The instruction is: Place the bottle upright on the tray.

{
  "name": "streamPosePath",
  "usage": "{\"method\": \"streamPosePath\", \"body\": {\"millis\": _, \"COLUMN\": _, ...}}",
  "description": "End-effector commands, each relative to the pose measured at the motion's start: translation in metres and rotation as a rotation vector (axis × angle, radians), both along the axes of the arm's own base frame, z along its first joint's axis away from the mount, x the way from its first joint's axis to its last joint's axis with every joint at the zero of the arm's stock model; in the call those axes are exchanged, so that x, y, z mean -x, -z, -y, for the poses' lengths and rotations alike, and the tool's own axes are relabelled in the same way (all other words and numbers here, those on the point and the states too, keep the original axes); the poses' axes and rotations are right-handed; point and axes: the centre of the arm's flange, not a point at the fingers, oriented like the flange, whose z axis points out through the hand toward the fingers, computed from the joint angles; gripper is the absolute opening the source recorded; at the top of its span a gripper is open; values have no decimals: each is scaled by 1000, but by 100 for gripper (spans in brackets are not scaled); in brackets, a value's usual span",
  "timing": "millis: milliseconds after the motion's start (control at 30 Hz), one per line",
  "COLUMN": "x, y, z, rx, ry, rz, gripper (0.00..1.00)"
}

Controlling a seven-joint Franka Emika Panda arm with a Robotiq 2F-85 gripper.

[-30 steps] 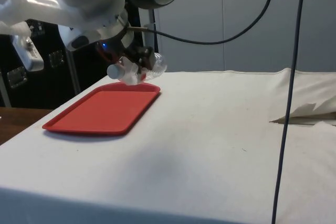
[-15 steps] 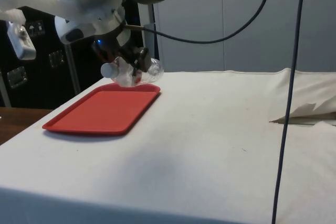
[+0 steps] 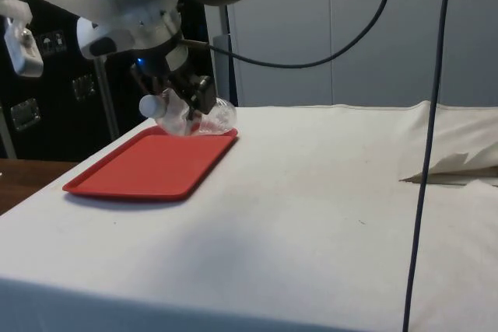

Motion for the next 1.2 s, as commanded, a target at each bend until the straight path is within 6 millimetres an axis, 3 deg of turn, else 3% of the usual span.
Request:
{"method": "streamPosePath", "body": {"millis": 0, "x": 0, "y": -2, "z": 0, "rx": -25, "ry": 0, "rz": 14, "gripper": 33}}
{"method": "streamPosePath", "body": {"millis": 1167, "x": -13, "y": -14, "z": 22, "rx": -225, "ry": 57, "rz": 102, "gripper": 33}}
